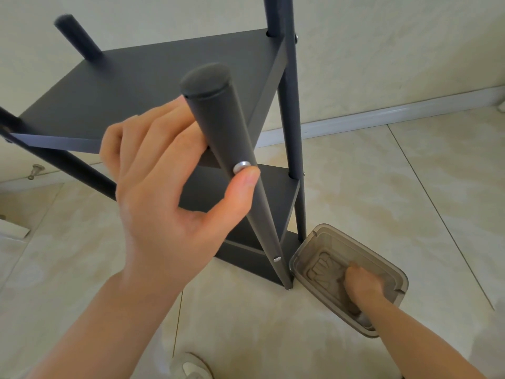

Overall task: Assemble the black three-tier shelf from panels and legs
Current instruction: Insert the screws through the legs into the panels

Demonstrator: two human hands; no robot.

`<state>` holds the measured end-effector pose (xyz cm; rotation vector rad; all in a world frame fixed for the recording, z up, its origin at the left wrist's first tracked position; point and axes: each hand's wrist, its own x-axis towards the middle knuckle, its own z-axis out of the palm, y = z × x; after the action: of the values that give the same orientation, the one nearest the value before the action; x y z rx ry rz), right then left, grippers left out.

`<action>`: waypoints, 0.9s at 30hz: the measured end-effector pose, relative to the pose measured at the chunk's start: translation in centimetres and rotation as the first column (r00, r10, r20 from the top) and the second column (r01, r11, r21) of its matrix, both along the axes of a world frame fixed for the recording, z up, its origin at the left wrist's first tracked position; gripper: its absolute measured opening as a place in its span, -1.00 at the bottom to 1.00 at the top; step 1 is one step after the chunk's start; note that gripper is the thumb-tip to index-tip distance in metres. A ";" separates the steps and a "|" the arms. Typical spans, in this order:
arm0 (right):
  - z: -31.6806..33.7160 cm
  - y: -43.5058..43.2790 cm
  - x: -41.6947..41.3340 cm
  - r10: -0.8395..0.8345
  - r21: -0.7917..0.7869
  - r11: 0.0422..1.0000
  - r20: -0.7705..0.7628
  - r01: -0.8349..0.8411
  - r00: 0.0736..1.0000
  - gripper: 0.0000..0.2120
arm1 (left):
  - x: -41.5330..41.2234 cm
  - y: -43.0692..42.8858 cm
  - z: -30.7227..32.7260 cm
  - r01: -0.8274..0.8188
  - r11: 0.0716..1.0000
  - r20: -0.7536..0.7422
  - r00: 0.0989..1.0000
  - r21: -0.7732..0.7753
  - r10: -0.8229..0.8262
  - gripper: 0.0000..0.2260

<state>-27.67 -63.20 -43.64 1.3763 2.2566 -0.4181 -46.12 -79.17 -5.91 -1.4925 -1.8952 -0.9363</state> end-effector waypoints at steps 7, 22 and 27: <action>2.8 -1.0 -1.3 -0.015 -0.008 1.000 -0.194 0.014 0.981 -0.77 | -0.5 0.0 1.0 0.078 0.994 -0.053 0.995 -0.078 -0.082 -0.61; 9.8 -4.4 -2.2 -0.064 -0.086 0.996 -0.521 0.023 0.851 -0.76 | -0.4 -0.6 2.4 0.117 0.976 0.045 0.993 -0.185 -0.110 -0.63; 5.9 -5.9 0.1 0.033 -0.251 0.960 -0.329 -0.121 0.944 -0.68 | -0.8 -0.7 2.2 0.109 0.981 0.023 0.994 -0.161 -0.106 -0.63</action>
<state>-27.58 -69.14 -37.74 1.1408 2.3878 -0.9451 -46.87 -79.83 -3.69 -1.7021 -1.9574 -0.8591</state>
